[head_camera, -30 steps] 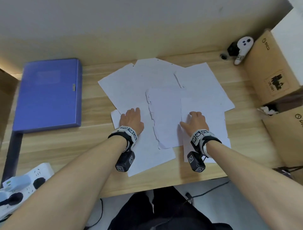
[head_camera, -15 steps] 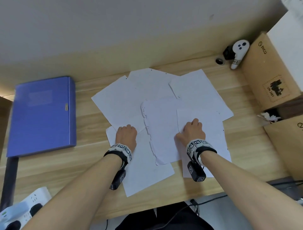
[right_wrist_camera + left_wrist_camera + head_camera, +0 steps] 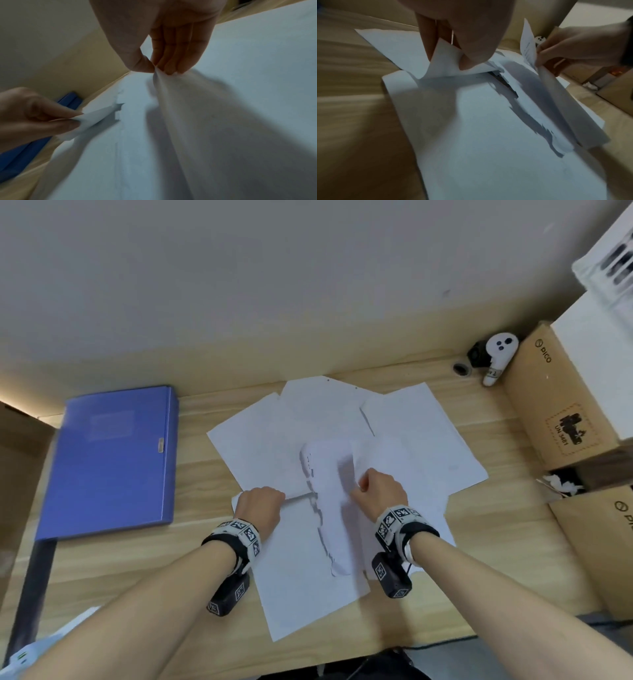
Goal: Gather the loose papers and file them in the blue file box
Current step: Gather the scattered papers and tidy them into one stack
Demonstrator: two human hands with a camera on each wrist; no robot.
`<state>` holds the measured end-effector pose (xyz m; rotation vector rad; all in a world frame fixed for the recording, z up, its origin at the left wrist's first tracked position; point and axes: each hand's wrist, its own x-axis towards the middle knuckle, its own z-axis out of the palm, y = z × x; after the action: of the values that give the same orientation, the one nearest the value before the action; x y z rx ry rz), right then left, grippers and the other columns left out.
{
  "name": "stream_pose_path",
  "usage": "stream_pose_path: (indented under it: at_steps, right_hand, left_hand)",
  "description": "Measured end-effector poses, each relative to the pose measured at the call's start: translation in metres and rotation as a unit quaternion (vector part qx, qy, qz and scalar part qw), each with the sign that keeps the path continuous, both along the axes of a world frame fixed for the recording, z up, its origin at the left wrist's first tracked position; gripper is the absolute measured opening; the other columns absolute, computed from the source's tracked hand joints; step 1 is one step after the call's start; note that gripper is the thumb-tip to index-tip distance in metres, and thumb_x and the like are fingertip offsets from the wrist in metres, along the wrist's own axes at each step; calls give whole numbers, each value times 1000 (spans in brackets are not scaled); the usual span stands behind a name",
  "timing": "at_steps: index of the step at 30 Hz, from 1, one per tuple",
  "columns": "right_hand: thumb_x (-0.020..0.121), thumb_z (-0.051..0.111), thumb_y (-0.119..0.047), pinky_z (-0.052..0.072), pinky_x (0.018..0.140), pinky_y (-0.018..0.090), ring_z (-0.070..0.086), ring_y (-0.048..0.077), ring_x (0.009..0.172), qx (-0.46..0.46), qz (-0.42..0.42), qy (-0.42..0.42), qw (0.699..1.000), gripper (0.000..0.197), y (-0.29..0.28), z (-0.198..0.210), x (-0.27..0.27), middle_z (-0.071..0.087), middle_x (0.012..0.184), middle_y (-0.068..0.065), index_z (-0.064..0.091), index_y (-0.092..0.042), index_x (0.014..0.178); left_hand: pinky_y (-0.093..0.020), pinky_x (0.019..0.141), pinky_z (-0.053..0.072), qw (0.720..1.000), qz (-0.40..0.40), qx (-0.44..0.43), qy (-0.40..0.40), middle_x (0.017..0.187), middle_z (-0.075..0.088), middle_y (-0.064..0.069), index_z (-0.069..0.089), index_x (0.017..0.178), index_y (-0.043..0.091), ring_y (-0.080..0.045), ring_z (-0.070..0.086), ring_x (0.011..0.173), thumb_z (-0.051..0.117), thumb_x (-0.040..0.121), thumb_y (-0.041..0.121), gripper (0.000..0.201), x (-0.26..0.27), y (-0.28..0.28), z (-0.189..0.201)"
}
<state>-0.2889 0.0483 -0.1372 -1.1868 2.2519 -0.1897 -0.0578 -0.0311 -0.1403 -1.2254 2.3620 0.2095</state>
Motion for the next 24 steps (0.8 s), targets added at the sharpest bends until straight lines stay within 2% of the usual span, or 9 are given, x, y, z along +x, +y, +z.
stream_pose_path:
  at_steps: [5,8,10,12,15,17,20,22,24]
  right_hand:
    - [77,49,-19,49,64,34,59,25,73,23,78,-35,996,15,-30,-12,40,64,82,4,57,-14,89]
    - [80,48,-17,48,66,32,60,25,77,46,100,-52,993,16,-35,-29,52,65,89,4,59,-15,92]
    - [82,49,-17,46,67,29,59,24,80,49,104,-70,991,16,-34,-38,51,65,92,3,60,-17,93]
    - [83,50,-19,45,68,29,60,22,82,34,90,-101,990,14,-30,-41,45,64,91,-1,60,-20,92]
    - [84,54,-28,44,67,28,61,21,81,-11,39,-100,994,7,-21,-39,24,63,86,-6,60,-25,86]
    - [85,56,-29,46,72,30,62,23,88,-34,-5,-69,997,8,-13,-37,2,63,96,-3,61,-25,90]
    - [80,67,-30,49,85,40,53,30,113,-13,-57,-8,998,38,5,-36,-29,52,121,8,56,-15,114]
    - [74,74,-34,47,78,41,47,33,118,31,-91,33,995,61,21,-35,-39,46,124,12,48,-9,122]
    - [67,76,-37,42,70,38,49,34,113,72,-114,73,988,68,34,-38,-40,46,119,13,45,-5,118]
  left_hand:
    - [-34,62,51,997,16,29,74,90,70,1,63,87,20,-28,67,85,46,84,11,19,43,29,-6]
    - [-38,81,53,992,11,95,78,117,64,7,64,104,23,-23,62,108,43,90,24,25,62,46,-16]
    - [-36,98,46,979,79,153,111,142,50,12,62,122,24,-18,50,128,47,94,34,34,70,53,-19]
    - [-33,104,42,958,157,172,170,146,46,12,60,130,24,-15,46,132,50,95,37,38,74,58,-17]
    - [-28,95,42,907,319,109,252,133,57,4,62,127,17,-19,55,122,56,94,33,37,75,59,-12]
    - [-31,92,44,876,417,64,236,127,57,-6,61,121,11,-24,55,117,61,91,33,38,76,56,-9]
    - [-36,86,49,809,546,96,195,113,57,-15,57,108,1,-32,57,106,71,80,43,51,75,52,-4]
    - [-35,79,49,743,615,140,225,88,55,-9,52,93,2,-29,57,91,75,79,39,46,67,53,1]
    - [-36,76,51,700,647,156,258,74,52,-5,49,81,3,-28,57,81,76,79,29,38,55,55,2]
